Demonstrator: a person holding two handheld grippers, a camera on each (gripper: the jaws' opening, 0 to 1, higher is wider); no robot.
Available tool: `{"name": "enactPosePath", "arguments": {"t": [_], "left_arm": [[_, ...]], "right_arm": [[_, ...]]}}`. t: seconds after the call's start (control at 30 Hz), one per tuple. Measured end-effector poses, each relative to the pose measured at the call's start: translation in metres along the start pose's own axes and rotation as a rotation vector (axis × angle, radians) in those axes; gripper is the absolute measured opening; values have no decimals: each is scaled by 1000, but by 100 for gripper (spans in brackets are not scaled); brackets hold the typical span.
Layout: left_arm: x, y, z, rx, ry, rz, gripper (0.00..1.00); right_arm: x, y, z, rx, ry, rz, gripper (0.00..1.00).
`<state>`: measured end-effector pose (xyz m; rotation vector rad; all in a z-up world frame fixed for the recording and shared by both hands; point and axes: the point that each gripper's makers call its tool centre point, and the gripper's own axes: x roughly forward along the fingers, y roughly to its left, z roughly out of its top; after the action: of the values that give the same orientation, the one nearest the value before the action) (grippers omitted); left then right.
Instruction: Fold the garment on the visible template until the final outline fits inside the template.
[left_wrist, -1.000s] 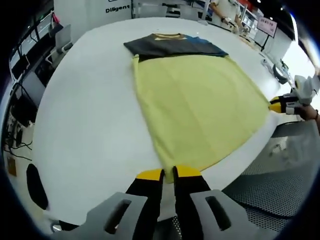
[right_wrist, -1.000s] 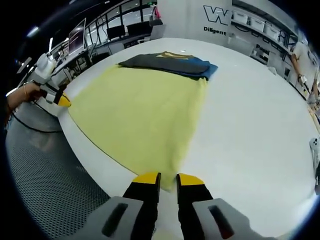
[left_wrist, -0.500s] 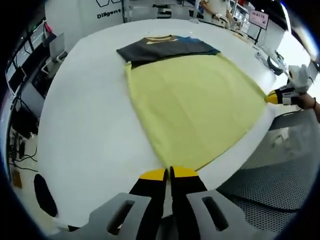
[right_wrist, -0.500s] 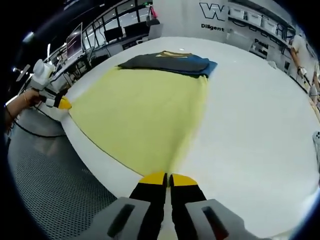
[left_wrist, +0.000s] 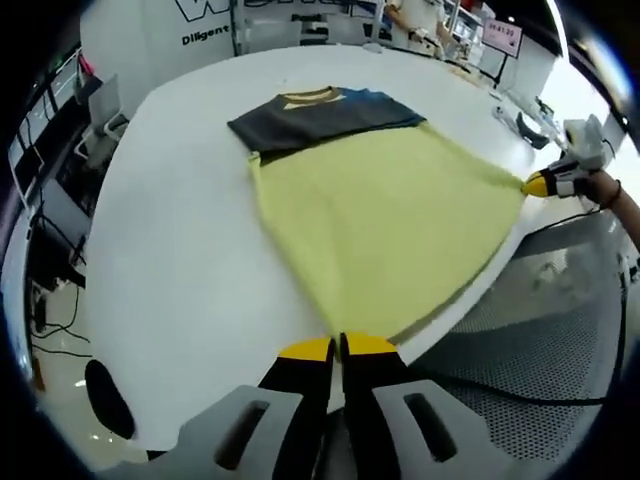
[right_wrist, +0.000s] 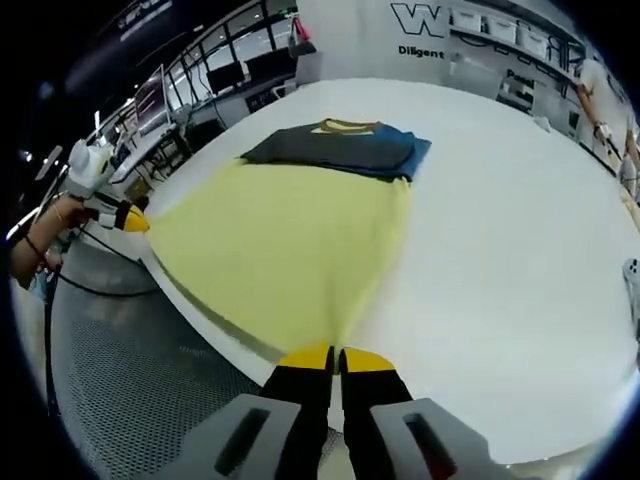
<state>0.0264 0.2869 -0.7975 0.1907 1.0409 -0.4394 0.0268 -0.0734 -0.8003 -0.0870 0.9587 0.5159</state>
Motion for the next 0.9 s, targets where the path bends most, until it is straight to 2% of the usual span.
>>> {"name": "enactPosePath", "arguments": {"t": [0.17,0.33,0.4,0.43,0.47,0.6,0.7,0.9], "left_arm": [[-17,1,19,-6,-61,7,7],[-35,13,54,-4,-153,53,7],[-39,17,66,-20,-172,71,7],[-41,20,76,-25,-200,81,7],[-42,21,78,-27,-204,83,7],[-42,29,99,-3,-223,113,7],[-40,35,108,-3,-226,129,7],[-37,49,129,-20,-249,154,7]], "right_arm": [[-15,-1,20,-3,-57,-8,0],[-30,-4,55,-39,-133,-26,0],[-33,-6,64,-51,-136,-31,0],[-34,-8,72,-57,-138,-39,0],[-35,-8,74,-61,-141,-41,0],[-37,-16,105,-81,-176,-61,0],[-37,-20,122,-68,-206,-61,0],[-31,-28,150,-75,-240,-74,0]]}}
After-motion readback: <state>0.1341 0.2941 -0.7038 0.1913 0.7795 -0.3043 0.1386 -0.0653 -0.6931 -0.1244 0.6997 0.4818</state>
